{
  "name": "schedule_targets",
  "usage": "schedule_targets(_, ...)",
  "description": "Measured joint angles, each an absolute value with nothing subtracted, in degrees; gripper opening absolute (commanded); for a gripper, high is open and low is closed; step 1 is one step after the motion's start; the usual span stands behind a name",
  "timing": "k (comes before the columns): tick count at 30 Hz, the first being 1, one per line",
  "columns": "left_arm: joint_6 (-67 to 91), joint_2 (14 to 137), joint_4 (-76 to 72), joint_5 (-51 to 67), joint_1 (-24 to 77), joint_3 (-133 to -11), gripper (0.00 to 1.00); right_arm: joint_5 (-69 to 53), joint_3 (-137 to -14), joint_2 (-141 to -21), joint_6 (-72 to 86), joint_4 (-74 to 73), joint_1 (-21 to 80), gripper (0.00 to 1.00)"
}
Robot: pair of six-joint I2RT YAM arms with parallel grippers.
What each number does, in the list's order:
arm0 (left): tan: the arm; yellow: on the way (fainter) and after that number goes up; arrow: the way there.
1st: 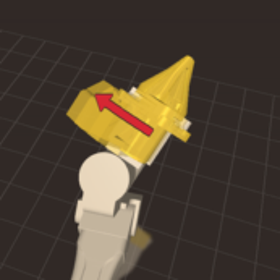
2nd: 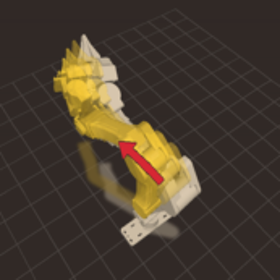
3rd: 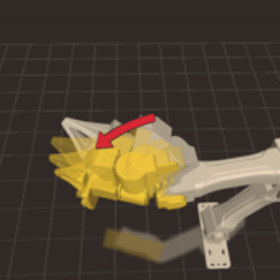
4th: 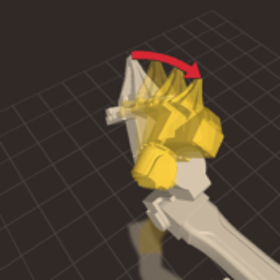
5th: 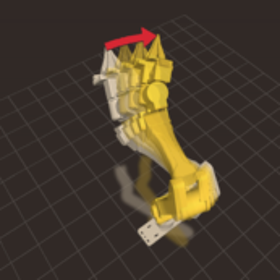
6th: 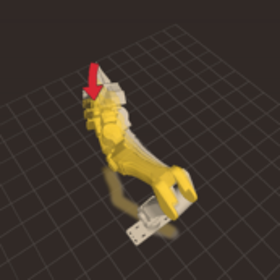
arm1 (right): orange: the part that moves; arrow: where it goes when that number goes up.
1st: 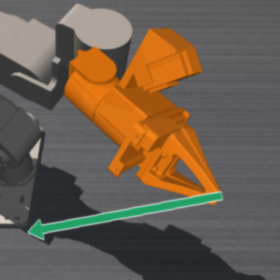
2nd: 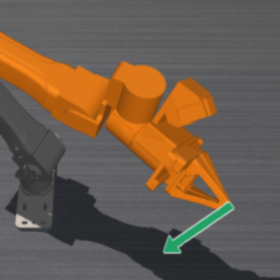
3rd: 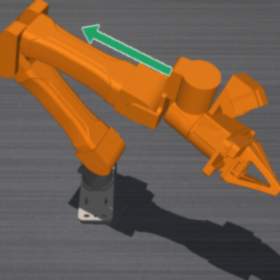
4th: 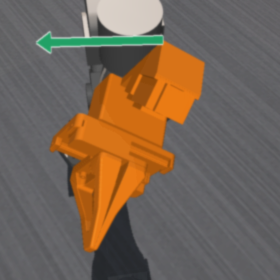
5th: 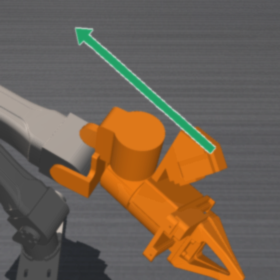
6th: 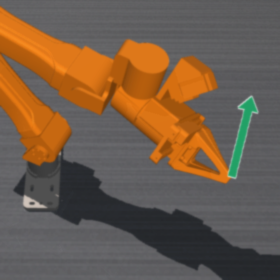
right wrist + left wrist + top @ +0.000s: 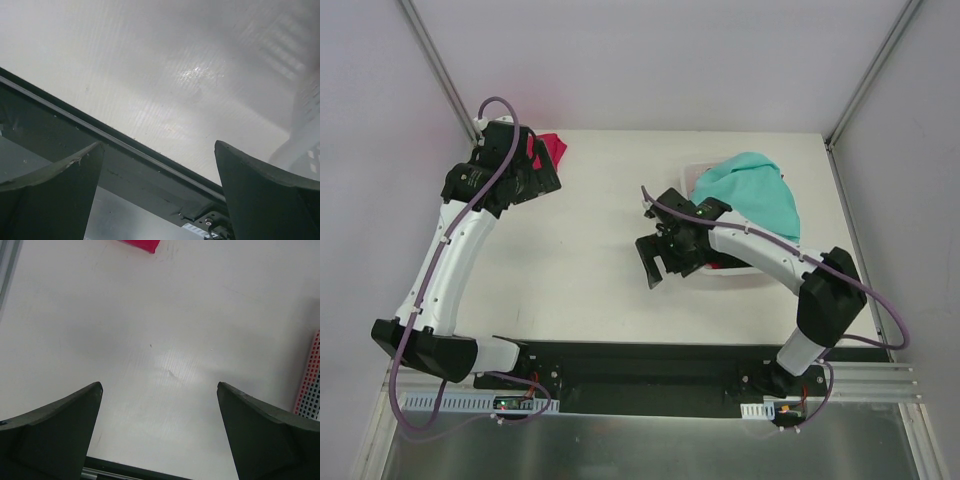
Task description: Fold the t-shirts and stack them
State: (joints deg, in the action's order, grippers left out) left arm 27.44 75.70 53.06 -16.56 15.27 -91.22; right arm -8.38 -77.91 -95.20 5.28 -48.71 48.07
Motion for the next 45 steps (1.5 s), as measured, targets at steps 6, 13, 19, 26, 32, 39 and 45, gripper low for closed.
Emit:
schedule_targets(6, 27.4, 75.7, 53.1, -16.5, 15.3, -91.2, 0.99, -7.8, -78.4, -95.3, 3.2, -48.8, 43.3, 0.96)
schedule_targets(13, 27.4, 75.1, 53.3, -16.5, 15.3, -90.3, 0.99, -8.2, -78.4, -96.4, 0.8, -48.8, 38.4, 0.96)
schedule_targets(19, 26.9, 73.3, 53.3, -16.6, 15.3, -90.0, 0.99, -7.9, -79.2, -99.6, -1.1, -49.1, 35.6, 0.96)
schedule_targets(26, 26.3, 71.7, 53.5, -16.6, 15.3, -88.9, 0.99, -7.9, -82.8, -102.5, -2.8, -49.6, 32.9, 0.96)
schedule_targets(32, 26.2, 71.0, 54.3, -16.6, 15.3, -88.2, 0.99, -7.2, -91.4, -106.8, -4.3, -51.8, 30.9, 0.96)
schedule_targets(39, 26.1, 69.7, 55.0, -16.6, 15.3, -88.2, 0.99, -8.6, -101.3, -114.5, -4.6, -53.8, 28.4, 0.96)
schedule_targets(45, 26.1, 69.2, 55.6, -16.5, 15.3, -88.2, 0.99, -10.3, -108.0, -120.6, -4.8, -55.1, 24.9, 0.96)
